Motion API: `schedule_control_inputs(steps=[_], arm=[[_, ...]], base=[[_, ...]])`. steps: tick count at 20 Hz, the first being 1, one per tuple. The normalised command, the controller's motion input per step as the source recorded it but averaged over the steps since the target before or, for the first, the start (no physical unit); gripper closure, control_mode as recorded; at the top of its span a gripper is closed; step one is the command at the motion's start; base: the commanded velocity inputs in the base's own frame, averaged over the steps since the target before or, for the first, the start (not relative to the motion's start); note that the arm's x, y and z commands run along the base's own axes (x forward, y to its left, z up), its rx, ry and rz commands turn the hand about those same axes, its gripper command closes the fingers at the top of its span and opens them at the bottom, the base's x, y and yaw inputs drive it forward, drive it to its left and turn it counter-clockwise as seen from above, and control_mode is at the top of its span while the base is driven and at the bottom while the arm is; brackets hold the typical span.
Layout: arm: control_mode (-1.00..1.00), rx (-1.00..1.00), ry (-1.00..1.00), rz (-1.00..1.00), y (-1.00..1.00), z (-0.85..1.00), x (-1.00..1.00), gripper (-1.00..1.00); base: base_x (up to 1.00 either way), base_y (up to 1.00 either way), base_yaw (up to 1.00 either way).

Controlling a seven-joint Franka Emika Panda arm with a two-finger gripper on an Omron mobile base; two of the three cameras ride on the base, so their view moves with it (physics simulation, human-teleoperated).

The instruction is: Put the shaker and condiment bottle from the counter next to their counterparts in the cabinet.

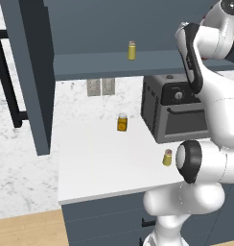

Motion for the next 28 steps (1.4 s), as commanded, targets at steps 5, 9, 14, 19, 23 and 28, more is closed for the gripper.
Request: schedule_control_inputs(steps=[5,9,14,19,23,28], arm=[[-1.00,0.00,0.00,0.00,-0.18,-0.11,0.22,1.00],[-1.00,0.00,0.00,0.00,-0.16,-0.08,0.20,1.00],[-1.00,0.00,0.00,0.00,-0.16,-0.08,0.19,1.00],[-1.00,0.00,0.00,0.00,-0.18,-0.12,0.23,1.00],[-1.00,0.00,0.00,0.00,-0.20,-0.12,0.29,1.00],[-1.00,-0.01,0.00,0.00,-0.13,-0.10,0.28,1.00]], base=[[0.00,0.00,0.00],[0.00,0.00,0.00],[0.00,0.00,0.00],[0.00,0.00,0.00],[0.00,0.00,0.00],[0.00,0.00,0.00]])
